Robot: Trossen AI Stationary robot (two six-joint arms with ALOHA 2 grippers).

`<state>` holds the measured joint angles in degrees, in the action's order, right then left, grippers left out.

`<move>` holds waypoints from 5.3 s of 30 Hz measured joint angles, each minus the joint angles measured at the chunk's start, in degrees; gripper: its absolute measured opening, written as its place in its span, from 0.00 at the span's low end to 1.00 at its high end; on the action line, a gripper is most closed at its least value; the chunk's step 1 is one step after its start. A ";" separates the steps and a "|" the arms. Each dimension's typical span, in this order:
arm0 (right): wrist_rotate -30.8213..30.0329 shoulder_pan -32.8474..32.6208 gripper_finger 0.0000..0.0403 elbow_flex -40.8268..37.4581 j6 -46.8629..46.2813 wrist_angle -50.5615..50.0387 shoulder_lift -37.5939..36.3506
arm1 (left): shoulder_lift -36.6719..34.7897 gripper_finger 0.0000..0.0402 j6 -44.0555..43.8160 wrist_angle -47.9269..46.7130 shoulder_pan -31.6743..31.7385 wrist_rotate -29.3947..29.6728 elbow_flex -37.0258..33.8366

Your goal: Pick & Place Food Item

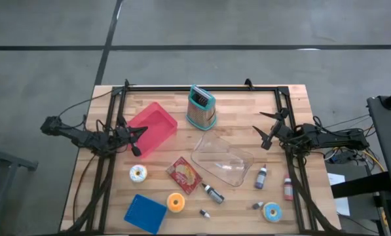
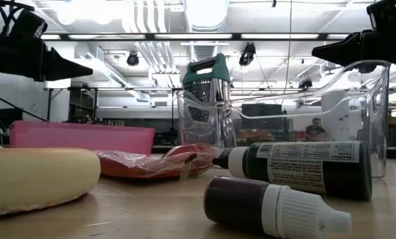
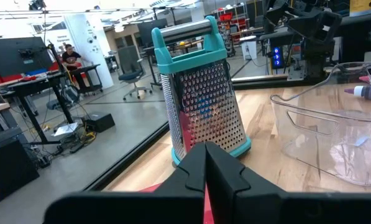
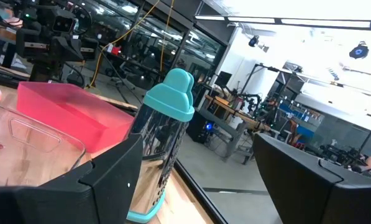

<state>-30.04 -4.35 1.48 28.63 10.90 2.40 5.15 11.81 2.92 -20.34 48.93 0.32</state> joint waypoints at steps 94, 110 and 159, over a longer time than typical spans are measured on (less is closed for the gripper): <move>22.80 -0.17 0.75 3.98 -72.85 8.94 23.03 | -0.02 0.01 0.00 0.02 0.01 0.00 0.01; 18.25 -0.39 0.75 16.31 -76.38 8.59 36.08 | -0.02 0.01 0.00 0.00 0.00 0.00 0.02; 8.95 -27.66 0.70 79.89 -151.92 -96.79 87.02 | 0.00 0.01 0.00 0.01 0.01 0.02 0.00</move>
<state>-21.09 -32.01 81.36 -123.30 -85.90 89.42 5.14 11.81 2.93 -20.33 48.95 0.32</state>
